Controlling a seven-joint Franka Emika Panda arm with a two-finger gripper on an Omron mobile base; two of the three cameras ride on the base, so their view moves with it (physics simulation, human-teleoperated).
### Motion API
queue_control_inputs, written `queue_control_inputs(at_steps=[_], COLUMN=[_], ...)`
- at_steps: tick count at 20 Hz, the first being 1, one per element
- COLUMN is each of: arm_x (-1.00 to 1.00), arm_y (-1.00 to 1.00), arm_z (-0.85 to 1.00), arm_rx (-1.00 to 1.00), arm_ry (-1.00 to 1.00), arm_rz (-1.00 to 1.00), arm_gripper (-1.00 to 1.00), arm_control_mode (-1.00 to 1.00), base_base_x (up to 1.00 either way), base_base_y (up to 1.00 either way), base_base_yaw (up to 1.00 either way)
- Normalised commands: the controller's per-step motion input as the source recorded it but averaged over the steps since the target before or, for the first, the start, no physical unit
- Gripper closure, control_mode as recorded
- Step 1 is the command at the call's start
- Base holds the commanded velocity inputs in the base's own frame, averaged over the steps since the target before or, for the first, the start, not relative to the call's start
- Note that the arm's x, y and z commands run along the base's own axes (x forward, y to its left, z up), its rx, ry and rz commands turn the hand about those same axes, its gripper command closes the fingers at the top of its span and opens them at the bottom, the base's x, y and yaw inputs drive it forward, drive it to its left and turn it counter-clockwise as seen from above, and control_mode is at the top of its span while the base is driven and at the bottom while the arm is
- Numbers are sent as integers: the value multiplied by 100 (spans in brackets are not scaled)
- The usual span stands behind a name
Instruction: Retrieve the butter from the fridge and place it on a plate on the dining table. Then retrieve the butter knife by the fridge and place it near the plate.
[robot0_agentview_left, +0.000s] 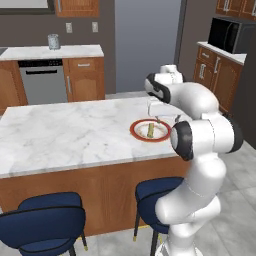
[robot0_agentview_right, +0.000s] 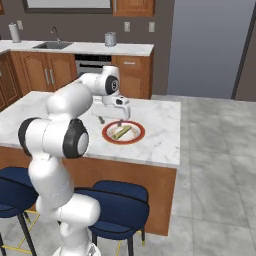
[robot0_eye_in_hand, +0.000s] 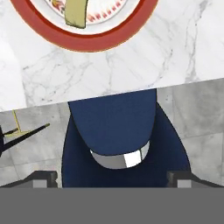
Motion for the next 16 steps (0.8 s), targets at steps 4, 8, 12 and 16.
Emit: queue_control_inputs(at_steps=[4, 8, 12, 16], arm_x=[-100, -100, -100, -100], arm_y=[22, 39, 26, 16], arm_z=[8, 39, 23, 32], arm_rx=[-1, -3, 2, 4], arm_ry=[-14, -3, -6, -4], arm_rz=[1, 3, 3, 3], arm_gripper=[-100, -100, -100, -100], arm_control_mode=[-100, -100, -100, -100], base_base_x=[0, 0, 0, 0], base_base_y=[0, 0, 0, 0], base_base_yaw=[0, 0, 0, 0])
